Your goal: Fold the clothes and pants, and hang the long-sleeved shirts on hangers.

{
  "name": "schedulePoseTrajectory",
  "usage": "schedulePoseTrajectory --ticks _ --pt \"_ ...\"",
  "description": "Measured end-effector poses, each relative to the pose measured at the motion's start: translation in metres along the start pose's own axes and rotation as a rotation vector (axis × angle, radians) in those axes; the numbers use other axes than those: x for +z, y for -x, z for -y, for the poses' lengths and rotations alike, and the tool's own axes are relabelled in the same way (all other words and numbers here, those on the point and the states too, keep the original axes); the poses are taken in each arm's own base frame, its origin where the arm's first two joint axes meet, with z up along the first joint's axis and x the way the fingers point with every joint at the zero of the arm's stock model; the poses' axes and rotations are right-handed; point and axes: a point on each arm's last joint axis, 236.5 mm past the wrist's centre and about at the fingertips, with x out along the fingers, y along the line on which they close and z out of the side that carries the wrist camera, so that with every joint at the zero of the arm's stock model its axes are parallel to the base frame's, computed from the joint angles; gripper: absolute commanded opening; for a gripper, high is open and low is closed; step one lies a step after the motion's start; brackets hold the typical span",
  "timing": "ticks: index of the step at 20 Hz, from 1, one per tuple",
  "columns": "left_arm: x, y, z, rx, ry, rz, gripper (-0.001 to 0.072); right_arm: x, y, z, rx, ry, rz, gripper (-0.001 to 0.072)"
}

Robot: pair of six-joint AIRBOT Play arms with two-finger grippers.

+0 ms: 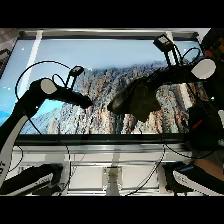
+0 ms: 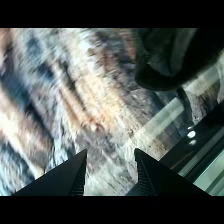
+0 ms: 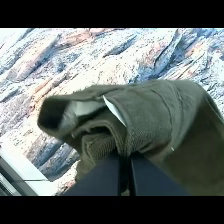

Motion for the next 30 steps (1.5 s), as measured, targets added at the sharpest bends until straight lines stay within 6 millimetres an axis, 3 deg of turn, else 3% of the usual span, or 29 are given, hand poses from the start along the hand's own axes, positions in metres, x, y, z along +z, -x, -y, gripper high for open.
schedulePoseTrajectory --ticks 4,8,12,17,23,24,25,26,27,30 --pt "0.008 -0.014 0.048 -0.086 -0.359 0.019 0.0351 0.004 0.002 0.000 -0.001 -0.009 0.007 0.0029" --pt "0.008 -0.036 0.079 -0.136 -0.541 0.021 0.0351 0.006 0.004 0.000 0.000 -0.016 0.011 0.0029" --pt "0.005 -0.063 0.091 -0.163 -0.600 0.010 0.0350 0.005 0.004 0.000 0.001 -0.018 0.009 0.0029" --pt "0.009 -0.077 0.112 -0.208 -0.702 0.053 0.0349 0.005 0.004 -0.001 0.002 -0.020 0.008 0.0030" --pt "0.016 -0.104 0.113 -0.206 -0.718 0.096 0.0346 0.000 0.004 -0.003 0.014 -0.020 -0.012 0.0030" --pt "0.016 -0.109 0.112 -0.206 -0.719 0.098 0.0327 -0.001 0.004 -0.004 0.016 -0.020 -0.017 0.0030" --pt "0.016 -0.113 0.112 -0.207 -0.713 0.101 0.0253 -0.002 0.004 -0.005 0.019 -0.020 -0.021 0.0030" --pt "0.017 -0.117 0.111 -0.205 -0.708 0.105 0.0102 -0.002 0.004 -0.005 0.019 -0.020 -0.021 0.0030" --pt "0.017 -0.121 0.109 -0.201 -0.708 0.106 0.0014 -0.003 0.004 -0.005 0.021 -0.020 -0.025 0.0030" --pt "0.017 -0.126 0.108 -0.199 -0.693 0.110 0.0010 -0.003 0.004 -0.005 0.020 -0.019 -0.026 0.0030"
